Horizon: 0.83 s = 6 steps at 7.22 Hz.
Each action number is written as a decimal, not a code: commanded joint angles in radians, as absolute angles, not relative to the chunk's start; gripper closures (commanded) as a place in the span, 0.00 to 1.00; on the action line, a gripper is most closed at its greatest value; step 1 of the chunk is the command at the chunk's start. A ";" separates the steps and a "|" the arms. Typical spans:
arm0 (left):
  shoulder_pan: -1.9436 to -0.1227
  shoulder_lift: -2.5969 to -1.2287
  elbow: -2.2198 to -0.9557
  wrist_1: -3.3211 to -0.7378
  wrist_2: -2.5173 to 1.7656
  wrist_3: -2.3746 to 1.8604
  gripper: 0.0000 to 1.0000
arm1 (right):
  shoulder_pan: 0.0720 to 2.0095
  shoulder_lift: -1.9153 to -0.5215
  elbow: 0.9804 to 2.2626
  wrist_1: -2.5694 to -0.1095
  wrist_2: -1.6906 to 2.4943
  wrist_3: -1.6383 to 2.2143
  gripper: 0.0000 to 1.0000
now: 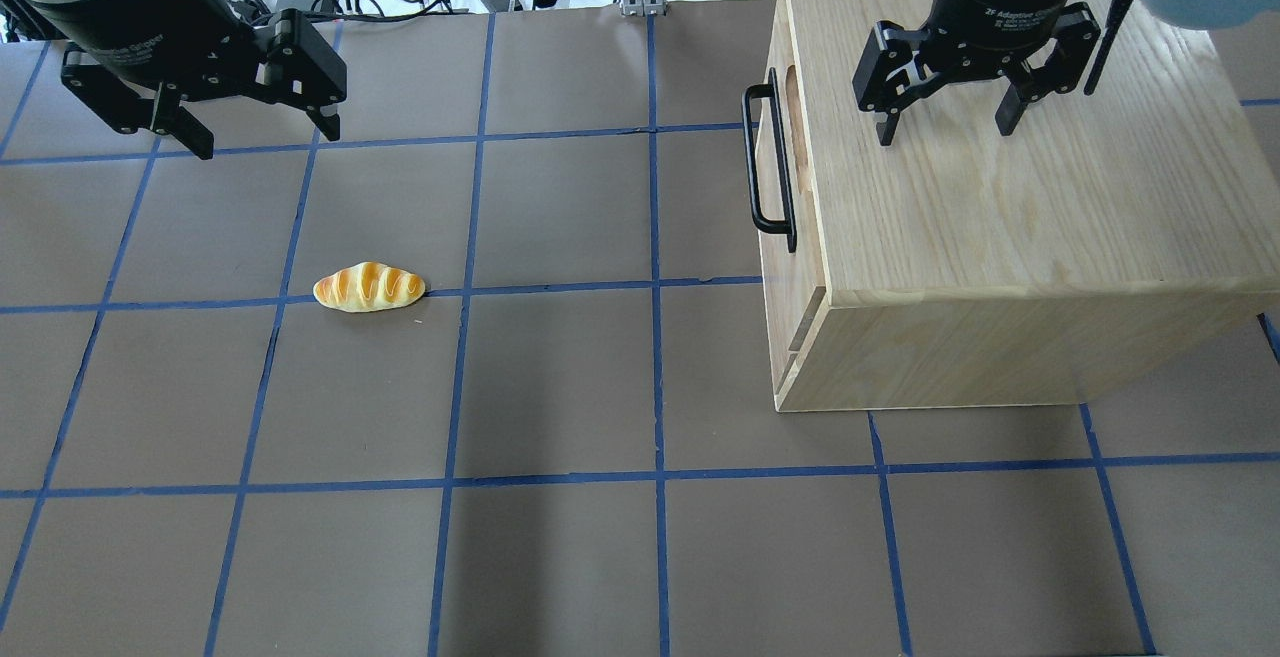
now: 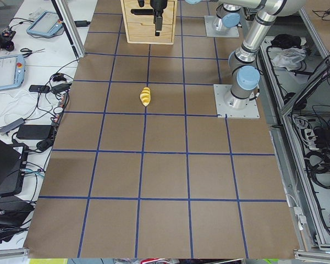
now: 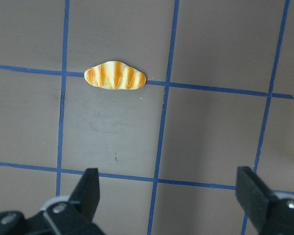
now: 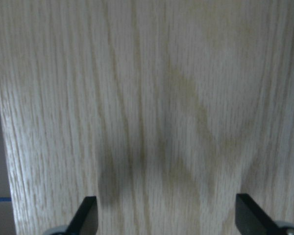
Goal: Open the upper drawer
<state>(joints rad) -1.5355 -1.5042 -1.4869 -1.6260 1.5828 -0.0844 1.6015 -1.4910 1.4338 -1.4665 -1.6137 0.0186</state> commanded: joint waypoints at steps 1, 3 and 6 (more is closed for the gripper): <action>-1.536 -1.506 -1.488 -1.626 1.583 -0.084 0.00 | 1.601 -1.491 1.434 -1.466 -1.614 0.018 0.00; -1.540 -1.509 -1.486 -1.625 1.583 -0.083 0.00 | 1.601 -1.491 1.433 -1.466 -1.614 0.020 0.00; -1.615 -1.558 -1.497 -1.498 1.504 -0.139 0.00 | 1.601 -1.491 1.433 -1.466 -1.614 0.020 0.00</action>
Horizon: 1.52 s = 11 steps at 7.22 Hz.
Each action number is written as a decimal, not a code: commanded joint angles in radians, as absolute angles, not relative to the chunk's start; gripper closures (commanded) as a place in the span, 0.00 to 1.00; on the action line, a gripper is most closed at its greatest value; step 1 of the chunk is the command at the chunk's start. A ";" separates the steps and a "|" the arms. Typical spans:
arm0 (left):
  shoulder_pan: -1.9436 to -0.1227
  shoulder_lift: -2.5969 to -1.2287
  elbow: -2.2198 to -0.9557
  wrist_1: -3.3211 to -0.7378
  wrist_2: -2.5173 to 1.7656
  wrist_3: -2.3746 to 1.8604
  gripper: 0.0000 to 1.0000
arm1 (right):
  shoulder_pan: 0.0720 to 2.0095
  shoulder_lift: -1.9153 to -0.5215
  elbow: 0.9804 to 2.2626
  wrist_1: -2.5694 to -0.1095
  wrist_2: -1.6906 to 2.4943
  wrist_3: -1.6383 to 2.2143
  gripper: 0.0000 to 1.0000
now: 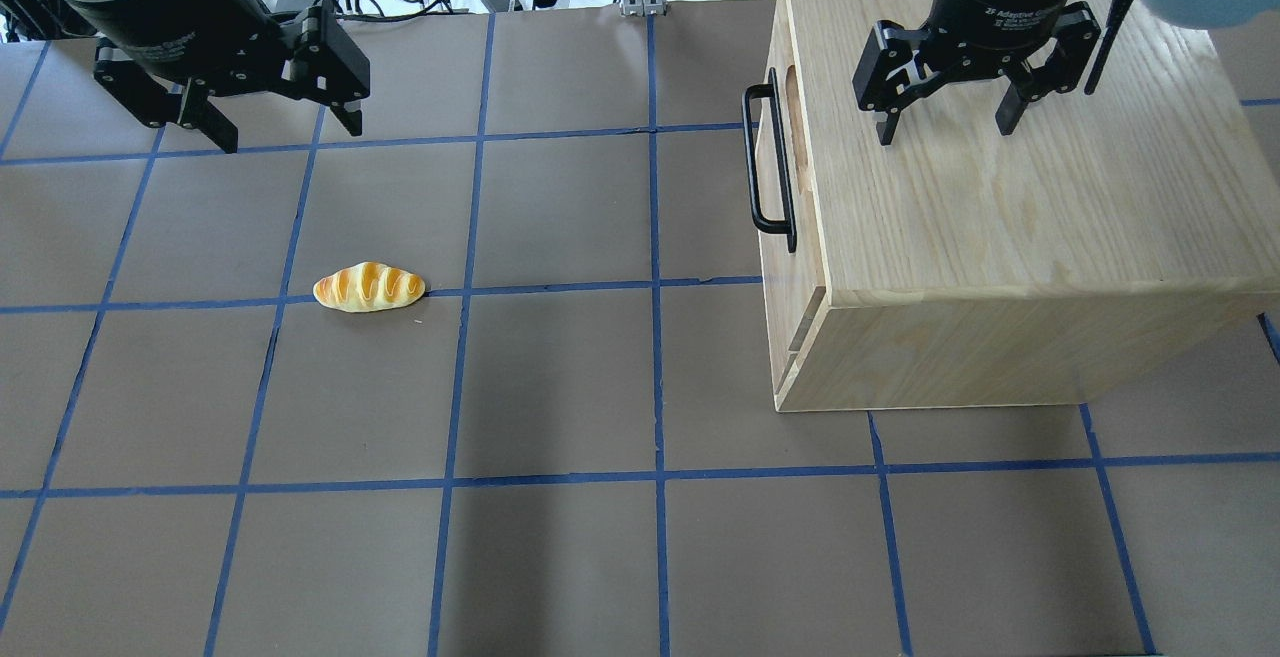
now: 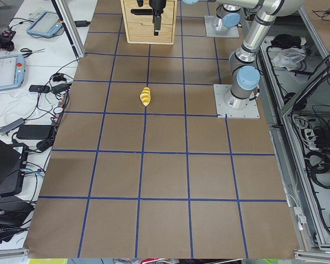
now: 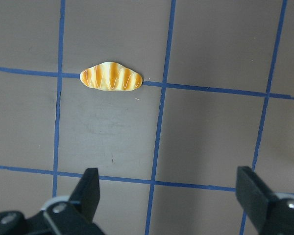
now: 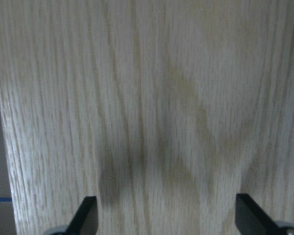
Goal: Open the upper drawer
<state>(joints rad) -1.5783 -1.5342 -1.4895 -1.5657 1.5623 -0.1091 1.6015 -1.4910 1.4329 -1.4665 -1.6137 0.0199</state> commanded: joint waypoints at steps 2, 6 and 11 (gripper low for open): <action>-1.698 -1.636 -1.505 -1.396 1.479 -0.276 0.00 | 1.601 -1.491 1.433 -1.466 -1.614 0.018 0.00; -1.833 -1.811 -1.506 -1.123 1.279 -0.493 0.00 | 1.601 -1.491 1.433 -1.466 -1.614 0.018 0.00; -1.922 -1.884 -1.502 -1.074 1.279 -0.555 0.00 | 1.601 -1.491 1.434 -1.466 -1.614 0.020 0.00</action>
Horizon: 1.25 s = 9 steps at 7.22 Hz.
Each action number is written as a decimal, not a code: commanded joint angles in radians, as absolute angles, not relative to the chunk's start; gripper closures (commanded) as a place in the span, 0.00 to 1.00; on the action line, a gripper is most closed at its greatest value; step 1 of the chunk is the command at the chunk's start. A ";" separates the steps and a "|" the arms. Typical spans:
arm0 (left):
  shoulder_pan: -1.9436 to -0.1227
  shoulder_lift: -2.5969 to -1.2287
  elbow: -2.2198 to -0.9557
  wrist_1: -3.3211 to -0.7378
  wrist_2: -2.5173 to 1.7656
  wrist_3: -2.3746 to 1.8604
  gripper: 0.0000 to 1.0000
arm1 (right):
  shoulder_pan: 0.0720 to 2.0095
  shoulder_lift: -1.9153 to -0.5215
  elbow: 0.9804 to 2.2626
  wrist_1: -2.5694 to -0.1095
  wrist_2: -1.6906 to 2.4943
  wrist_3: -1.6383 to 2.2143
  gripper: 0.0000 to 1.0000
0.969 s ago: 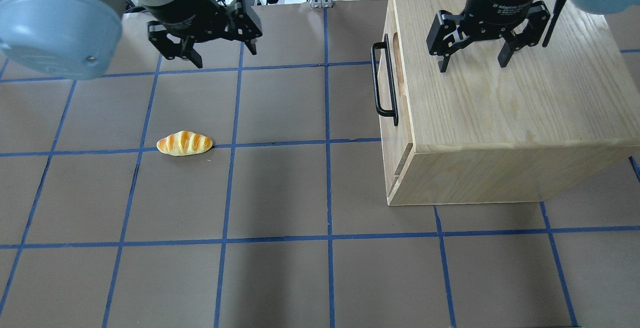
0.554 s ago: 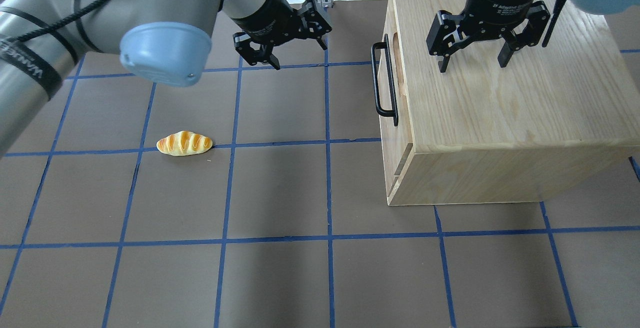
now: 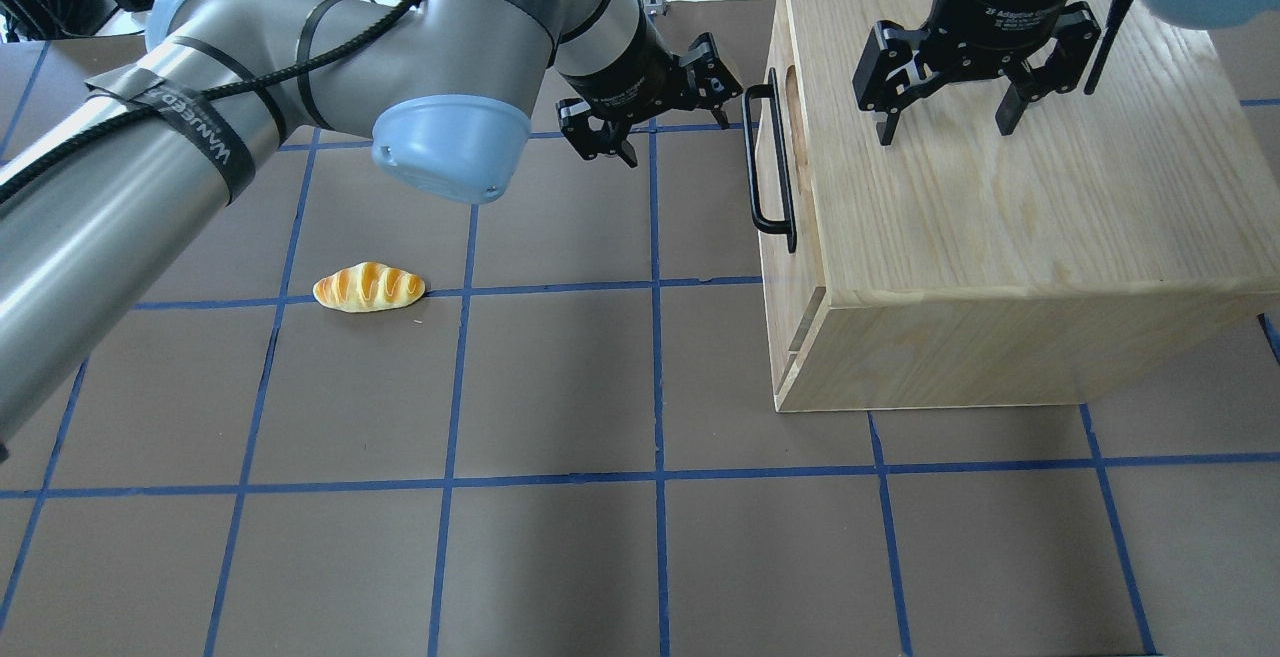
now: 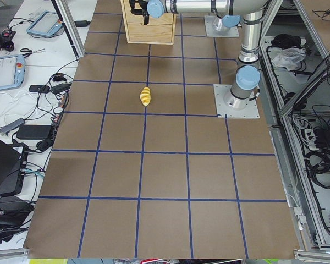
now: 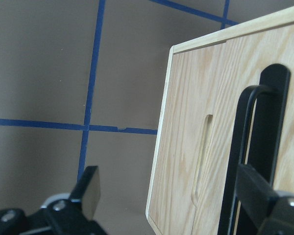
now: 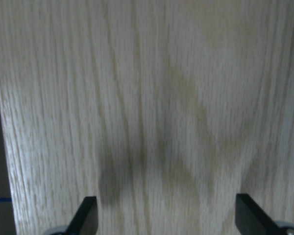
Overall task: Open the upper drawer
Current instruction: 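Move the left gripper toward the black drawer handle on the cabinet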
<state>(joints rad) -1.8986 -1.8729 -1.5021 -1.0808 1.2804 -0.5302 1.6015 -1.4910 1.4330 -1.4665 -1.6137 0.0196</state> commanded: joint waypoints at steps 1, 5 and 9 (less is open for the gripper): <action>-1.934 -1.893 -1.502 -1.074 1.276 -0.581 0.00 | 1.600 -1.491 1.433 -1.466 -1.614 0.020 0.00; -1.948 -1.931 -1.505 -1.016 1.278 -0.575 0.00 | 1.601 -1.491 1.433 -1.466 -1.614 0.020 0.00; -1.947 -1.967 -1.511 -0.982 1.279 -0.558 0.00 | 1.600 -1.491 1.433 -1.466 -1.614 0.020 0.00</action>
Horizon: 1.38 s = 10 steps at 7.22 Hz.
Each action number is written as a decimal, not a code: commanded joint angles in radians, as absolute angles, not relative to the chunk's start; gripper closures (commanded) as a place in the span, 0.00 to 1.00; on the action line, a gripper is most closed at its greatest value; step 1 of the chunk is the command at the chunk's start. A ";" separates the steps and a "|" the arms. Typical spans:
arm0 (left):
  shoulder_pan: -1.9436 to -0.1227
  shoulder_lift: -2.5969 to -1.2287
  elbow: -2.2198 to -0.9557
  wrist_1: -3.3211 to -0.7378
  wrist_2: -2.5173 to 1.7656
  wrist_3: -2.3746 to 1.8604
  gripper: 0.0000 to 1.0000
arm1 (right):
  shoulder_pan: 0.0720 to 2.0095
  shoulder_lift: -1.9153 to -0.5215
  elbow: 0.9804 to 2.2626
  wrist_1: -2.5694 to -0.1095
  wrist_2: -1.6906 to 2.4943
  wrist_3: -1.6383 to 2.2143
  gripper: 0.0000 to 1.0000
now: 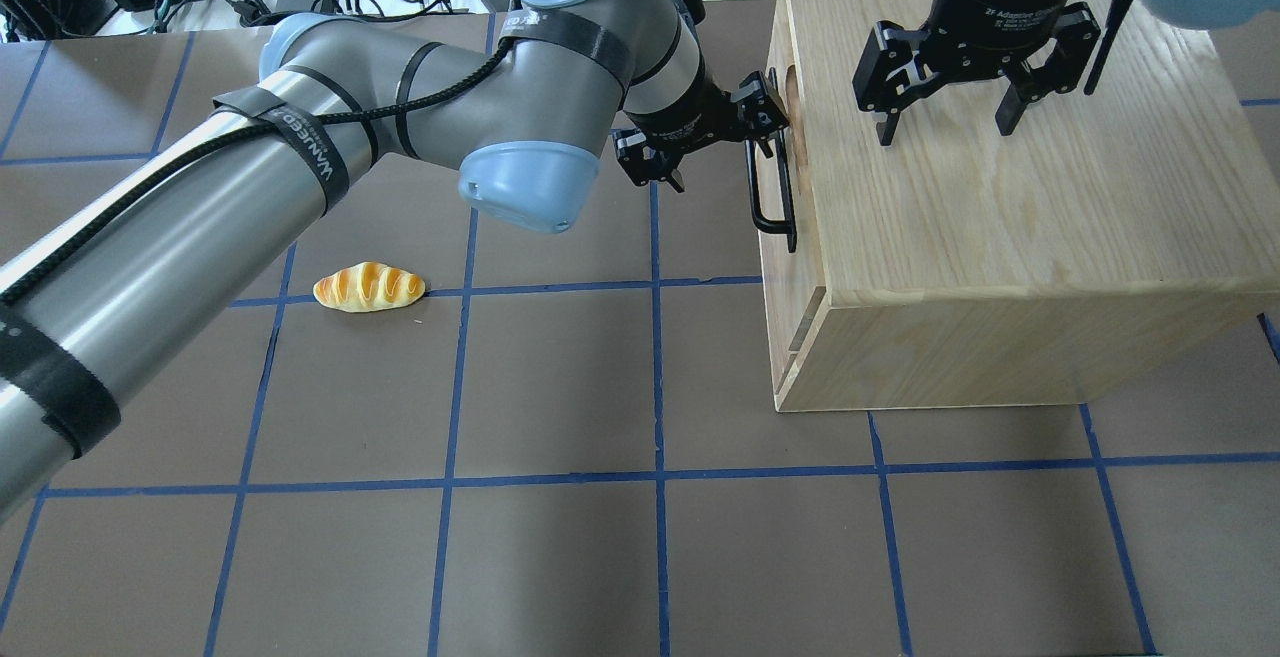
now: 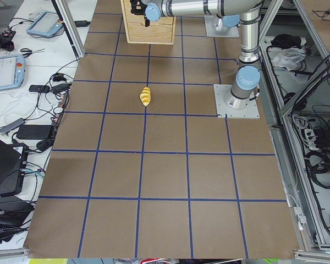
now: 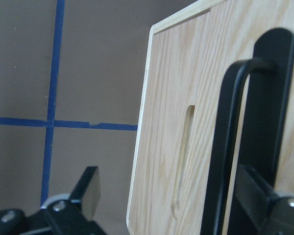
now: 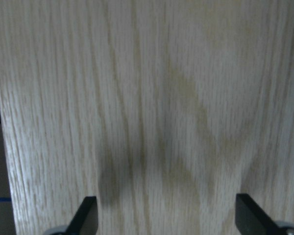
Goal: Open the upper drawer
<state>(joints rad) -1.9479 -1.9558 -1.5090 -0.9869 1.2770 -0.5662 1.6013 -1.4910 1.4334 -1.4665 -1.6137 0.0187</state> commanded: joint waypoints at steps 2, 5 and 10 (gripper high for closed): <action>-1.941 -1.959 -1.513 -0.983 1.289 -0.497 0.00 | 1.601 -1.491 1.433 -1.466 -1.614 0.020 0.00; -1.899 -1.944 -1.513 -0.989 1.279 -0.422 0.00 | 1.601 -1.491 1.433 -1.466 -1.614 0.020 0.00; -1.846 -1.936 -1.537 -0.997 1.279 -0.407 0.00 | 1.601 -1.491 1.433 -1.466 -1.614 0.020 0.00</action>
<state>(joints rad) -1.8658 -1.9374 -1.5211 -0.9968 1.2840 -0.4091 1.6014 -1.4910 1.4334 -1.4665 -1.6137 0.0189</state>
